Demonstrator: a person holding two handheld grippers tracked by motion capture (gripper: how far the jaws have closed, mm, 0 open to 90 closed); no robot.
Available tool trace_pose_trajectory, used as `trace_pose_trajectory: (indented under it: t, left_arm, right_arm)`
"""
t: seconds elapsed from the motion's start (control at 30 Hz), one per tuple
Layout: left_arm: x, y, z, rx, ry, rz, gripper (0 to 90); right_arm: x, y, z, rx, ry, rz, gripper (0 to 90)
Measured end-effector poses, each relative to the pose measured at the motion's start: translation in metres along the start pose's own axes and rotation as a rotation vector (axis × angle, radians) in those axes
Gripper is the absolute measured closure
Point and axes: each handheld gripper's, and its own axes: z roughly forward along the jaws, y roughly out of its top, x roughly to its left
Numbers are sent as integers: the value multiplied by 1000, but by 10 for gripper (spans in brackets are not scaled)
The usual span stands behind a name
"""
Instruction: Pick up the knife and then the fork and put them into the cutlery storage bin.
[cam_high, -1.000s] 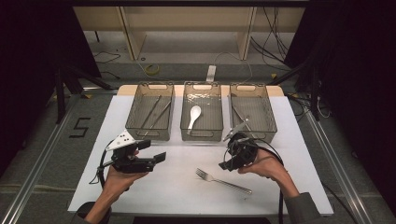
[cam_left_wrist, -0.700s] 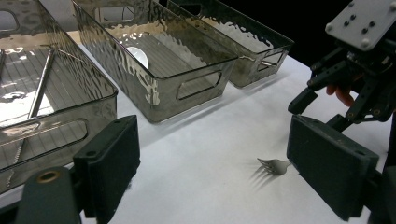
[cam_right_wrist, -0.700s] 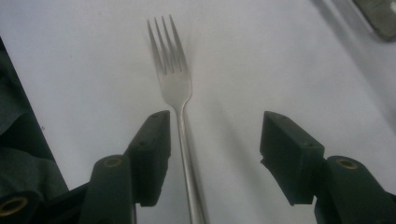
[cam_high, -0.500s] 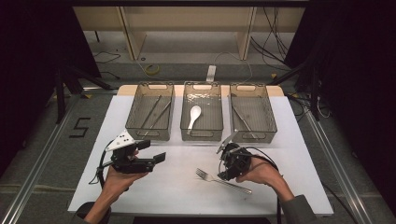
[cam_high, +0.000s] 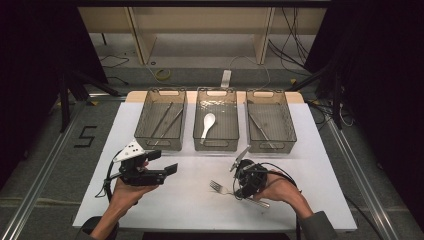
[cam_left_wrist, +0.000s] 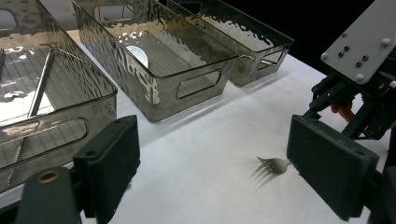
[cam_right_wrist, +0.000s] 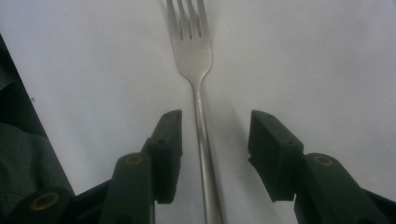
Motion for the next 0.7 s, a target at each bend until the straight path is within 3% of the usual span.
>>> trace_pose_trajectory:
  t: [0.7]
  left_arm:
    - [0, 0, 0, 2, -2, 2, 168]
  right_arm:
    - [4, 0, 13, 58, 1, -40, 679]
